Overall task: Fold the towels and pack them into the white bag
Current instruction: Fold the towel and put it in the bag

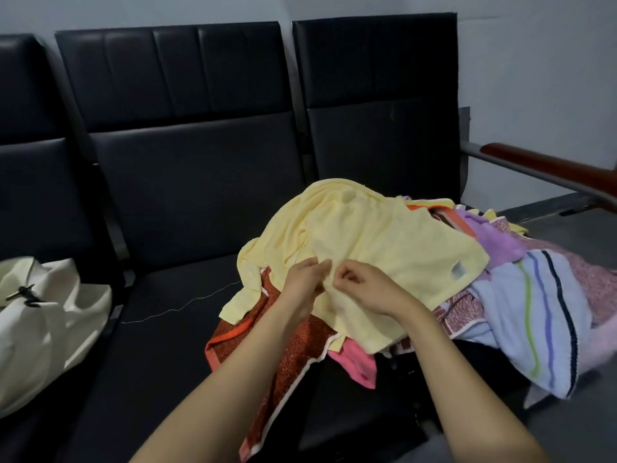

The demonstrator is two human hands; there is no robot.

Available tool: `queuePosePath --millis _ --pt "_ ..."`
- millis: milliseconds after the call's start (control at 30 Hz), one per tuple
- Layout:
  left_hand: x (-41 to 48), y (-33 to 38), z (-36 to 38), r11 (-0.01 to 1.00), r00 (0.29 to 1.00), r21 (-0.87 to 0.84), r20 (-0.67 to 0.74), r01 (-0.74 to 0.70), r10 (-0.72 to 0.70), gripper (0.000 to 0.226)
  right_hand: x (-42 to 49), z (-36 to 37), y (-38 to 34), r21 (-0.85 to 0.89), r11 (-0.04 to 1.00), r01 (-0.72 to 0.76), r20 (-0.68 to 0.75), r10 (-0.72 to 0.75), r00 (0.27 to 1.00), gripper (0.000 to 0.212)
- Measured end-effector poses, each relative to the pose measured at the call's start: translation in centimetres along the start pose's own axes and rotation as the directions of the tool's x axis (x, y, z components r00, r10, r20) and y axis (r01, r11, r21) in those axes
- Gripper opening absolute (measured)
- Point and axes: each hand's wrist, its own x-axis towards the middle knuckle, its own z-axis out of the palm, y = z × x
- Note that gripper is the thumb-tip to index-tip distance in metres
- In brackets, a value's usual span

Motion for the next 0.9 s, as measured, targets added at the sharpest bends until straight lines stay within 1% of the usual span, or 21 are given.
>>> queuePosePath --millis 33,67,133,167,200,233,267,300,333,400,500,567,633,667,733,767,800,867,900 --pt "-0.2 0.2 -0.2 1.0 0.999 0.005 -0.041 -0.03 0.03 0.015 0.1 0.5 0.3 -0.035 0.999 -0.018 0.031 0.019 0.999 0.009" --pt "-0.4 0.4 -0.5 0.999 0.995 -0.012 -0.087 -0.044 0.043 0.015 0.3 0.9 0.6 -0.091 0.995 -0.031 0.014 0.033 0.999 0.01" --pt "-0.7 0.3 -1.5 0.998 0.983 -0.019 -0.174 -0.058 0.054 0.022 0.7 1.2 1.0 -0.236 0.971 -0.038 -0.139 0.005 0.99 0.009" --pt "-1.1 0.3 -2.3 0.997 0.976 0.011 -0.203 -0.075 0.076 0.023 0.9 1.2 1.1 -0.292 0.956 -0.043 -0.23 -0.026 0.973 0.013" --pt "-1.7 0.2 -3.3 0.993 0.971 0.06 -0.212 -0.097 0.108 0.023 1.0 1.2 1.2 -0.336 0.94 -0.057 -0.301 -0.049 0.952 0.021" --pt "-2.3 0.1 -4.4 0.987 0.967 0.108 -0.211 -0.12 0.141 0.02 1.1 1.3 1.3 -0.391 0.917 -0.077 -0.337 -0.065 0.939 0.032" --pt "-3.1 0.1 -5.6 0.978 0.963 0.15 -0.207 -0.143 0.173 0.018 1.3 1.4 1.4 -0.458 0.883 -0.099 -0.338 -0.07 0.939 0.043" --pt "-4.0 0.3 -6.7 0.969 0.959 0.188 -0.2 -0.162 0.2 0.017 1.3 1.7 1.4 -0.524 0.846 -0.102 -0.314 -0.08 0.946 0.044" --pt "-5.0 0.5 -7.9 0.962 0.955 0.212 -0.203 -0.173 0.216 0.017 1.4 2.2 1.3 -0.573 0.815 -0.087 -0.283 -0.097 0.954 0.037" --pt "-6.6 0.7 -10.2 0.948 0.947 0.267 -0.219 -0.173 0.235 0.016 1.5 3.6 0.6 -0.618 0.786 -0.023 -0.186 -0.118 0.975 0.018" --pt "-8.2 0.6 -14.1 0.932 0.914 0.331 -0.313 -0.15 0.258 0.016 1.4 6.3 -1.5 -0.628 0.763 0.149 0.021 -0.175 0.984 0.016" --pt "-8.9 0.3 -16.5 0.925 0.875 0.366 -0.41 -0.101 0.258 0.015 0.8 7.9 -3.3 -0.526 0.812 0.254 0.159 -0.2 0.967 0.011" --pt "-9.6 -0.2 -19.0 0.907 0.818 0.417 -0.5 -0.059 0.283 0.016 -0.2 9.2 -4.9 -0.353 0.894 0.277 0.318 -0.164 0.934 0.004" --pt "-9.9 -0.4 -20.1 0.892 0.791 0.45 -0.534 -0.033 0.298 0.016 -0.6 9.8 -5.4 -0.296 0.914 0.278 0.397 -0.147 0.906 0.004" --pt "-10.2 -0.7 -22.2 0.867 0.753 0.496 -0.583 0.034 0.304 0.018 -1.2 11.0 -5.9 -0.259 0.919 0.299 0.517 -0.13 0.846 0.003" --pt "-10.2 -0.8 -23.0 0.861 0.748 0.504 -0.598 0.071 0.288 0.02 -1.4 11.4 -6.0 -0.256 0.916 0.31 0.541 -0.13 0.831 0.003" --pt "-10.0 -0.8 -23.5 0.852 0.754 0.511 -0.602 0.112 0.261 0.022 -1.3 11.4 -5.7 -0.252 0.919 0.305 0.529 -0.133 0.838 0.003" --pt "-10.0 -1.1 -24.1 0.824 0.782 0.534 -0.589 0.189 0.202 0.033 -1.0 11.3 -5.2 -0.26 0.931 0.256 0.463 -0.112 0.879 0.004" --pt "-10.2 -1.3 -24.4 0.786 0.801 0.576 -0.568 0.226 0.186 0.04 -0.8 11.2 -4.8 -0.295 0.927 0.231 0.422 -0.09 0.902 0.005"
